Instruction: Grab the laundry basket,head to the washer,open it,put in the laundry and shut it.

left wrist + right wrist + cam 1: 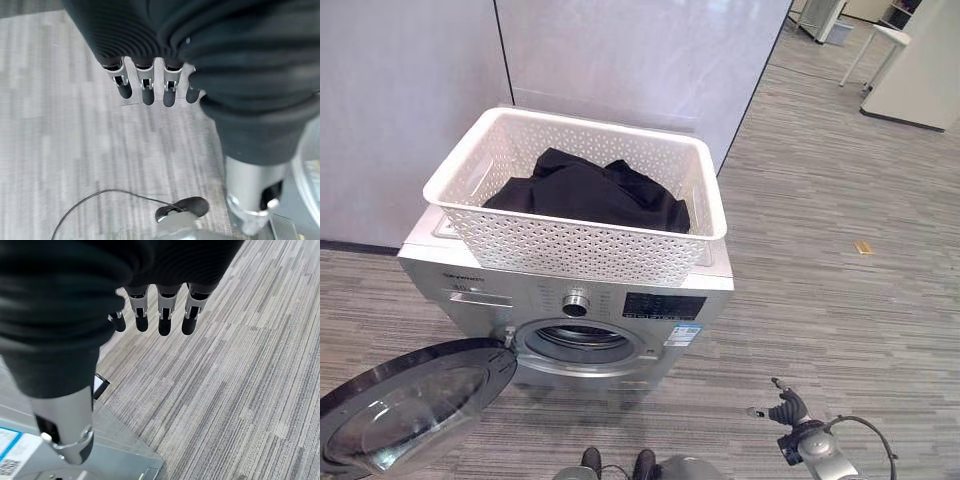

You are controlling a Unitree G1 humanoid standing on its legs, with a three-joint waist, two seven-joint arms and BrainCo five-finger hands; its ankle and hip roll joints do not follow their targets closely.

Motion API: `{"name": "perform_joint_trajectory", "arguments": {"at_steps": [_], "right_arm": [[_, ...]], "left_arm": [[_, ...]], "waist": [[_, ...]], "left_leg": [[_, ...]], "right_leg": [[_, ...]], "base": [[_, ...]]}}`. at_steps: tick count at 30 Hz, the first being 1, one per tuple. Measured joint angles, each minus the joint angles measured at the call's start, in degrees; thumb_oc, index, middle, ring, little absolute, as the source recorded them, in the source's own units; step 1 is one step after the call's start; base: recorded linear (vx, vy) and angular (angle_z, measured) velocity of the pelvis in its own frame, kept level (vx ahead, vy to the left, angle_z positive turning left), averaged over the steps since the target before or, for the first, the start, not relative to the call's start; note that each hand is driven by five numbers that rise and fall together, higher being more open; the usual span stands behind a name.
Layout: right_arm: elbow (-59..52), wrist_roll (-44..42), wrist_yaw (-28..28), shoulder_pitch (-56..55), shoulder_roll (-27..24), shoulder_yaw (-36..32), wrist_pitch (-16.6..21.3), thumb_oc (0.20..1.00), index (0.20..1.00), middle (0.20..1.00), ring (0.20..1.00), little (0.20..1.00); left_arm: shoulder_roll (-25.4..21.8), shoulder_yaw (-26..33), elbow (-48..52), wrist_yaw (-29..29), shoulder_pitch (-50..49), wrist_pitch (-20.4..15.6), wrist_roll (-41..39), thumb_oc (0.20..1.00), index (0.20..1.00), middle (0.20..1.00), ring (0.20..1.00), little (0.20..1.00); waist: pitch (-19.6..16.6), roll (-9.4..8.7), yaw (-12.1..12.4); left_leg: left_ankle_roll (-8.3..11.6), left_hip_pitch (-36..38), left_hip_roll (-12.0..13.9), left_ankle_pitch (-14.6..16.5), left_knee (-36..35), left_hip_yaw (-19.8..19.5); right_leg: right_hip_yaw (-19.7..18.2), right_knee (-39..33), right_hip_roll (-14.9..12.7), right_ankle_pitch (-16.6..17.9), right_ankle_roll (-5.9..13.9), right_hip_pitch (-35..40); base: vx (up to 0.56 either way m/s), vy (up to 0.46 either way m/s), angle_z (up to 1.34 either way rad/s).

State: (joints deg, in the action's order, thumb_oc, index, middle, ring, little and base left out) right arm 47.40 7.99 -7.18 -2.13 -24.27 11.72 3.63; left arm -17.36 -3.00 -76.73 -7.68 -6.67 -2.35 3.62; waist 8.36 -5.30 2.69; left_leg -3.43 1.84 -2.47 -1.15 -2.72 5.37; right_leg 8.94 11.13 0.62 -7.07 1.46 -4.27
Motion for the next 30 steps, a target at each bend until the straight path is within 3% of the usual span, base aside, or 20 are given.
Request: {"name": "perform_joint_trajectory", "arguments": {"at_steps": [3,6,7,8,9,12,14,15,16,19,20,22,23,25,27,30], "right_arm": [[0.2,0.8,-0.1,-1.8,-1.5,-1.6,0.1,1.0,1.0,1.0,1.0,1.0],[0.1,0.8,-0.2,-3.3,-4.7,-2.6,0.0,1.0,1.0,1.0,1.0,1.0],[0.1,0.8,-0.2,-3.0,-5.4,-2.7,0.0,1.0,1.0,1.0,1.0,1.0],[-1.0,0.8,-0.3,-3.0,-6.4,-3.2,0.0,1.0,1.0,1.0,1.0,1.0],[-3.7,0.8,-1.4,-3.9,-6.2,-5.8,0.0,1.0,1.0,1.0,1.0,1.0],[-4.5,0.8,-2.2,-1.2,-6.5,-6.2,0.1,1.0,1.0,1.0,1.0,1.0],[-5.7,0.7,-2.8,-0.9,-6.7,-6.7,0.0,1.0,1.0,1.0,1.0,1.0],[-7.6,0.7,-2.8,-1.7,-6.8,-8.2,-0.1,1.0,1.0,1.0,1.0,1.0],[-9.1,0.7,-3.0,-1.9,-7.0,-9.4,-0.2,1.0,1.0,1.0,1.0,1.0],[-11.0,0.7,-4.7,-3.4,-7.4,-14.5,-0.1,1.0,1.0,1.0,1.0,1.0],[-11.1,0.8,-5.3,-3.6,-7.6,-15.9,-0.2,1.0,1.0,1.0,1.0,1.0],[-14.1,0.9,-5.5,-4.5,-7.6,-16.4,-0.4,1.0,1.0,1.0,1.0,1.0],[-14.8,1.0,-5.5,-5.1,-7.5,-16.5,-0.1,1.0,1.0,1.0,1.0,1.0],[-19.2,2.5,-5.4,-7.5,-7.4,-16.9,-1.6,1.0,1.0,1.0,1.0,1.0],[-26.2,4.7,-6.1,-8.3,-7.4,-18.1,-0.7,1.0,1.0,1.0,1.0,1.0],[-27.9,6.0,-6.6,-8.9,-7.3,-19.5,-1.3,1.0,1.0,1.0,1.0,1.0]], "left_arm": [[0.0,-0.2,0.4,0.0,-0.7,0.1,1.4,1.0,1.0,1.0,1.0,1.0],[0.3,-2.1,2.3,0.0,0.4,-0.1,2.0,1.0,1.0,1.0,1.0,1.0],[0.5,-2.2,2.7,0.0,0.6,-0.1,2.0,1.0,1.0,1.0,1.0,1.0],[0.8,-2.5,2.5,0.0,2.1,0.0,2.1,1.0,1.0,1.0,1.0,1.0],[0.4,-1.9,1.7,-0.1,4.1,-0.1,2.1,1.0,1.0,1.0,1.0,1.0],[0.5,-2.7,1.9,-0.1,4.5,0.0,3.6,1.0,1.0,1.0,1.0,1.0],[0.3,-2.4,1.0,-0.1,4.6,0.1,3.8,1.0,1.0,1.0,1.0,1.0],[0.2,-2.2,1.2,-0.1,4.5,0.2,3.8,1.0,1.0,1.0,1.0,1.0],[0.3,-2.3,1.5,-0.1,4.2,0.2,3.8,1.0,1.0,1.0,1.0,1.0],[0.5,-2.4,1.5,-0.1,5.1,0.3,3.8,1.0,1.0,1.0,1.0,1.0],[0.5,-2.8,1.7,-0.1,5.2,0.0,3.9,1.0,1.0,1.0,1.0,1.0],[0.2,-2.5,1.7,-0.1,5.2,-0.1,4.1,1.0,1.0,1.0,1.0,1.0],[-0.1,-2.2,1.8,-0.2,4.8,-0.1,4.1,1.0,1.0,1.0,1.0,1.0],[-0.9,-1.4,1.8,-0.5,4.0,0.0,4.2,1.0,1.0,1.0,1.0,1.0],[-1.9,0.9,1.4,-0.6,1.7,0.2,4.3,1.0,1.0,1.0,1.0,1.0],[-3.3,2.6,0.9,-0.6,-0.3,0.4,4.4,1.0,1.0,1.0,1.0,1.0]], "waist": [[0.5,1.26,0.3],[0.6,1.99,-0.3],[0.6,2.25,-0.3],[0.7,2.32,-0.9],[1.1,1.15,-3.1],[1.3,1.98,-2.1],[1.3,2.07,-2.8],[1.0,2.8,-3.4],[0.8,3.11,-3.8],[-0.1,4.9,-4.7],[-0.3,5.73,-4.8],[-0.4,5.38,-4.6],[-0.9,4.83,-4.6],[-1.4,3.19,-4.0],[-1.7,2.21,-3.7],[-2.7,0.6,-3.6]], "left_leg": [[1.82,-1.8,0.6,1.3,4.4,-1.4],[4.11,-7.0,0.4,2.4,14.4,-2.3],[4.21,-7.2,0.4,2.4,15.1,-2.2],[7.08,-8.3,1.1,2.3,16.4,-1.2],[8.04,-10.5,6.7,4.8,20.4,11.5],[8.61,-9.4,10.9,4.7,19.9,1.0],[9.9,-8.4,12.6,3.8,18.8,0.2],[11.26,-6.1,15.6,2.9,16.4,0.3],[11.29,-5.1,16.5,2.9,15.3,-0.4],[11.22,0.4,13.8,2.7,7.2,-0.1],[10.24,1.6,12.4,3.3,5.6,0.2],[8.94,3.2,10.1,2.9,3.3,0.3],[7.54,3.2,8.6,2.9,3.2,0.6],[6.22,3.1,6.1,3.5,3.4,1.4],[4.44,3.1,4.7,3.9,3.6,3.2],[3.37,3.1,3.7,4.7,4.2,3.6]], "right_leg": [[1.4,-4.8,0.8,2.5,-2.35,3.5],[4.6,-7.8,0.4,4.7,-4.82,5.9],[4.6,-7.9,0.4,4.8,-4.9,6.1],[6.0,-8.4,-0.7,5.4,-5.93,6.4],[9.8,-11.7,-0.9,6.2,-6.51,8.0],[7.3,-11.8,0.2,6.3,-5.33,7.8],[7.7,-12.3,0.2,6.4,-4.87,8.2],[8.3,-12.1,0.5,6.4,-4.43,8.4],[8.4,-11.6,0.4,6.4,-3.85,8.2],[9.4,-10.5,-1.0,6.7,-2.05,8.1],[9.4,-9.6,-1.5,6.6,-1.42,7.6],[8.8,-7.8,-4.2,6.4,0.35,7.0],[8.7,-7.1,-6.1,6.4,1.78,6.8],[7.5,-6.1,-8.5,6.4,2.68,5.3],[5.7,-6.2,-9.8,7.6,3.96,5.0],[5.4,-6.9,-10.8,8.0,4.67,5.2]], "base": [[0.0,-0.073,0.24],[-0.05,-0.027,0.48],[-0.07,-0.028,0.23],[-0.07,0.067,0.9],[-0.04,0.067,0.93],[-0.01,0.114,-0.12],[0.01,0.198,0.05],[0.02,0.237,0.15],[0.0,0.235,0.05],[0.01,0.251,0.19],[0.02,0.225,0.25],[0.0,0.133,0.0],[-0.01,0.163,0.02],[-0.01,0.204,-0.1],[0.02,0.12,-0.34],[0.05,0.077,-0.09]]}}
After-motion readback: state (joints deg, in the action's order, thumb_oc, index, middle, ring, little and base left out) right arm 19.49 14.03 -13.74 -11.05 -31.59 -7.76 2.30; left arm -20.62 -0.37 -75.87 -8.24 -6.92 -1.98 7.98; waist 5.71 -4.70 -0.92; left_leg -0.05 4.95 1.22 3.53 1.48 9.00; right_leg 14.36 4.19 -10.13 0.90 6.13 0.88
